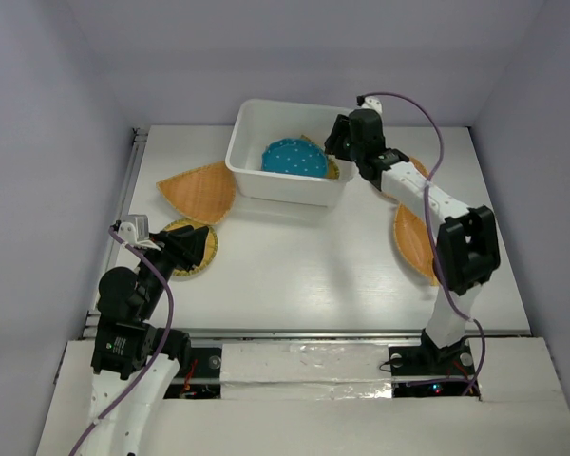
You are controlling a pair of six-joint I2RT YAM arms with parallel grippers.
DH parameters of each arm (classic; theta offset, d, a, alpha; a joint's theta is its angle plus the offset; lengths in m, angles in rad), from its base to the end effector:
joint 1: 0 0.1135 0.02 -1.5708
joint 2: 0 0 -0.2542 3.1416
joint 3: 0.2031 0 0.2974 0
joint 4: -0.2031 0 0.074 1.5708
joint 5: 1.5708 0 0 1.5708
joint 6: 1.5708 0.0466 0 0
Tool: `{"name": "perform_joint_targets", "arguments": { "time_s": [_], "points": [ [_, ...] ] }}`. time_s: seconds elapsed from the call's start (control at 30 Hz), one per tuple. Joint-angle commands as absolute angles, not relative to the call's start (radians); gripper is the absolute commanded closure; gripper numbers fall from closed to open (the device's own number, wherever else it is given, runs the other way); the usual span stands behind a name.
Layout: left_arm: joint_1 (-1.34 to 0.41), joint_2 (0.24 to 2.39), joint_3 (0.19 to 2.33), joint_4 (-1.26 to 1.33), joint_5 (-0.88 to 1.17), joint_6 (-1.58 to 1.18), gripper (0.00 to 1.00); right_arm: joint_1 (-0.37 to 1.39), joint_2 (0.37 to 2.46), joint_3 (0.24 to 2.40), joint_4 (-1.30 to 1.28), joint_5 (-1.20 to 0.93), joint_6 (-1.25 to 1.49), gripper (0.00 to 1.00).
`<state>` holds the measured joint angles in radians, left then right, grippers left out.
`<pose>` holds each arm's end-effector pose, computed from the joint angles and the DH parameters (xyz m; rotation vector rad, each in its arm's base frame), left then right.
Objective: Place the plates into the plastic bin on the countertop
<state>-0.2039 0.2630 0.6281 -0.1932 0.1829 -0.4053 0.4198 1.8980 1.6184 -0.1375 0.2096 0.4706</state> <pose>0.1386 -0.0373 0.3601 0.0113 1.4314 -0.6317 0.4674 0.1980 0.2830 0.1869 1.9882 0.3691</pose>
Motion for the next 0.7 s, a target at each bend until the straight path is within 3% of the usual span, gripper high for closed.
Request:
{"name": "perform_joint_targets", "arguments": {
  "time_s": [0.0,0.07,0.1,0.13,0.23,0.33,0.37,0.47,0.67],
  "points": [
    [-0.21,0.255,0.623,-0.163,0.189,-0.405,0.58,0.42,1.738,1.553,-0.029,0.216,0.457,0.5],
    [-0.21,0.255,0.623,-0.163,0.192,-0.405,0.58,0.42,1.628,1.478,-0.003,0.184,0.459,0.7],
    [-0.21,0.255,0.623,-0.163,0.19,-0.405,0.58,0.42,1.591,1.448,0.03,0.166,0.462,0.91],
    [-0.21,0.253,0.623,-0.163,0.19,-0.405,0.58,0.42,1.554,1.415,0.064,0.126,0.466,0.98],
    [-0.21,0.252,0.623,-0.163,0.187,-0.407,0.61,0.475,1.448,1.29,0.113,0.071,0.497,1.0],
    [-0.21,0.252,0.626,-0.169,0.178,-0.405,0.76,0.62,1.428,1.178,0.185,0.032,0.537,1.0],
    [-0.21,0.256,0.629,-0.172,0.17,-0.405,0.92,0.708,1.462,1.16,0.204,0.04,0.552,1.0],
    [-0.21,0.258,0.634,-0.179,0.158,-0.405,1.0,0.822,1.537,1.158,0.238,0.049,0.598,1.0],
    [-0.21,0.252,0.637,-0.187,0.141,-0.408,1.0,1.011,1.784,1.213,0.345,0.086,0.739,0.96]
  ]
}}
